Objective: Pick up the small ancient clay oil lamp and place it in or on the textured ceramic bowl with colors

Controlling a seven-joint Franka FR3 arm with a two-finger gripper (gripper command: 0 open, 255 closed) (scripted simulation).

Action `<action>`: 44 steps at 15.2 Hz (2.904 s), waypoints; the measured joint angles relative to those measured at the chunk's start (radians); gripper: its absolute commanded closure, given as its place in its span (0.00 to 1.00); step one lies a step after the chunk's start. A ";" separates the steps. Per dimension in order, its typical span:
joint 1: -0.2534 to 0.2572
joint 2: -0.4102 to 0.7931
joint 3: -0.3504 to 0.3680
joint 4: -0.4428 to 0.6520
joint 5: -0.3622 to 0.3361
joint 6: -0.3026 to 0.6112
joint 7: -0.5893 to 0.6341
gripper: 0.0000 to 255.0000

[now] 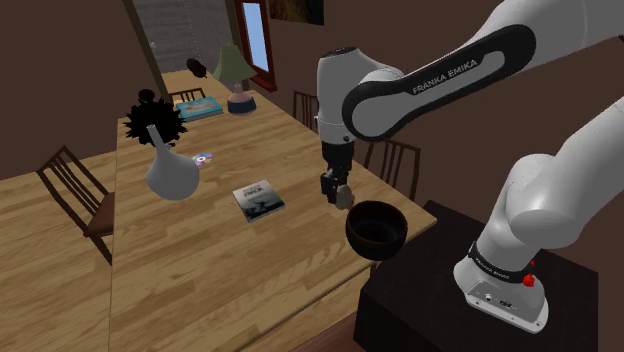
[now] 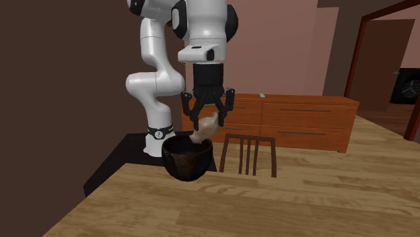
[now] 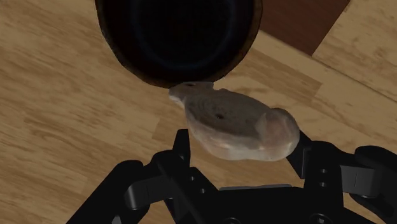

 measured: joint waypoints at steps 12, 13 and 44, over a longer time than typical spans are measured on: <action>0.025 -0.284 -0.061 -0.293 0.045 0.003 -0.087 1.00; 0.026 -0.279 -0.059 -0.303 0.047 0.018 -0.088 1.00; 0.023 -0.286 -0.065 -0.284 0.042 -0.007 -0.090 0.00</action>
